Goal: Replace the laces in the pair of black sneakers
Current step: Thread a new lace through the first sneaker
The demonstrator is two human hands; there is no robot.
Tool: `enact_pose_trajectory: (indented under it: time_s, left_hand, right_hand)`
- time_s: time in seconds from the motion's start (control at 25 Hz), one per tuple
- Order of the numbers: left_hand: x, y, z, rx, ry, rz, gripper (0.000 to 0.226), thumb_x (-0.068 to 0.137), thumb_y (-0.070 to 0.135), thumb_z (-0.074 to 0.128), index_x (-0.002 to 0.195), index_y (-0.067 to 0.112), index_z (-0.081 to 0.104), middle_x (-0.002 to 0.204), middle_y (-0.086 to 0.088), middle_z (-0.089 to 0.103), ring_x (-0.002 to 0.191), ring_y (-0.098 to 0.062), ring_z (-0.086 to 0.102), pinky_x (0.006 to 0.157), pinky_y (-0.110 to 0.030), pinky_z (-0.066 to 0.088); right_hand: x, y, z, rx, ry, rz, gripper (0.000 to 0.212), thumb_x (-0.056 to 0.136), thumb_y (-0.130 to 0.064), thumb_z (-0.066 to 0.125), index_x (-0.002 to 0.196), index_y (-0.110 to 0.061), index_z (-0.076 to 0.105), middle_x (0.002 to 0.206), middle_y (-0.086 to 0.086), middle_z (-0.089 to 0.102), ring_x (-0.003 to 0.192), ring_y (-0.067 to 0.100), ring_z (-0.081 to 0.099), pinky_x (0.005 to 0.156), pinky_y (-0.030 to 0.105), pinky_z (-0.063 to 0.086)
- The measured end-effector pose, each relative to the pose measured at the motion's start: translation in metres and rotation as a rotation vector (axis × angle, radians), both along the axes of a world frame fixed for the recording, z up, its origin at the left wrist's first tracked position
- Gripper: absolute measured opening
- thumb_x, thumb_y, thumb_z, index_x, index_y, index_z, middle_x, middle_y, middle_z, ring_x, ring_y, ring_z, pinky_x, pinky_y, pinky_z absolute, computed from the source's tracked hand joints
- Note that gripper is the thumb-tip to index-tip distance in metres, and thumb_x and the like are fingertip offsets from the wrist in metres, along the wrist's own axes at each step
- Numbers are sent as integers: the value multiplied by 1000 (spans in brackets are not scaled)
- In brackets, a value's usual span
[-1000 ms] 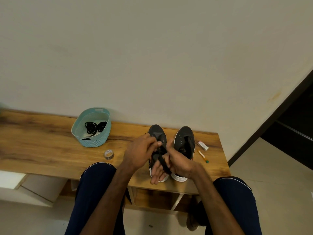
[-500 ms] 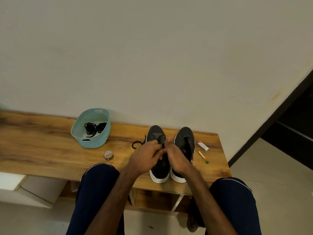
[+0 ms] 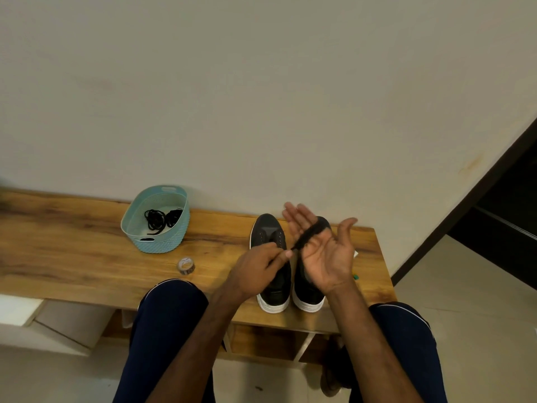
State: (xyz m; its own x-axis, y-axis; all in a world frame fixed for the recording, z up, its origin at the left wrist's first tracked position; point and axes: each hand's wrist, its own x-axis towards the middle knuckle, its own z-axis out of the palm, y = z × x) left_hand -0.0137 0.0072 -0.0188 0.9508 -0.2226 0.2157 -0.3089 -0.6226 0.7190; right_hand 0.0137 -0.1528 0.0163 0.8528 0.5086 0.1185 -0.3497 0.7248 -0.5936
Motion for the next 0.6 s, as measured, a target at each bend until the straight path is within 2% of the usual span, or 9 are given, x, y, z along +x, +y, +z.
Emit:
enact_pose_trajectory:
  time_s: [0.04,0.12,0.16,0.2,0.28,0.4,0.52,0.56,0.6]
  left_hand:
    - [-1,-2,1,55,-15,-11,50,98,57,33,77,18,57,78,4,52,66,-8,50,60,-32,42]
    - [1,1,2,161,-75,9,45,100,50,33,81,18,58,81,5,50,69,-5,47,61,-27,40]
    - [3,4,2,226,-105,30,41,101,47,33,84,19,58,83,5,50,71,-5,45,62,-27,41]
    - [4,8,3,277,-132,56,41,101,47,33,86,19,59,85,5,50,72,-6,46,63,-29,43]
    - [5,15,6,239,-156,103,47,97,54,28,84,22,60,83,5,50,72,-9,47,62,-33,45]
    - [1,12,5,-54,-105,53,32,97,54,33,78,39,54,77,6,54,70,-12,52,62,-35,45]
    - [-4,-6,-2,-207,92,-33,28,97,44,42,75,32,54,70,8,55,63,-11,54,61,-38,44]
    - [-5,-9,-2,-176,125,-34,32,98,45,42,74,27,54,69,9,54,62,-9,52,60,-37,44]
    - [-5,-11,-2,-126,118,-37,35,99,46,41,75,25,54,71,8,53,62,-9,51,61,-37,45]
  right_hand:
    - [3,0,-4,-158,-33,-109,94,92,-71,15,130,4,57,133,24,60,128,33,56,114,44,39]
    - [1,2,-13,-737,-171,-199,90,93,-70,7,117,-7,67,117,10,72,116,22,65,112,46,42]
    - [-3,4,-15,-938,-236,-94,93,90,-72,5,111,-8,69,106,7,75,107,19,69,106,42,48]
    - [-6,7,-16,-1016,-256,82,100,88,-73,1,108,-2,69,98,10,75,98,21,71,97,37,53]
    - [-8,5,-13,-936,-240,412,117,83,-75,-10,97,14,65,88,23,72,84,28,71,80,31,56]
    - [-9,-5,-2,-492,-174,554,118,78,-82,-9,85,4,70,84,23,73,80,30,72,73,29,55]
    - [-3,-6,3,126,-47,340,106,85,-81,25,125,10,59,129,31,60,124,38,58,106,39,48]
    - [2,-6,-1,124,-13,200,104,87,-79,26,135,11,50,140,30,52,134,38,49,113,40,41]
    - [6,-4,-5,-33,-9,51,104,88,-78,20,138,9,47,141,26,53,136,35,47,114,39,40]
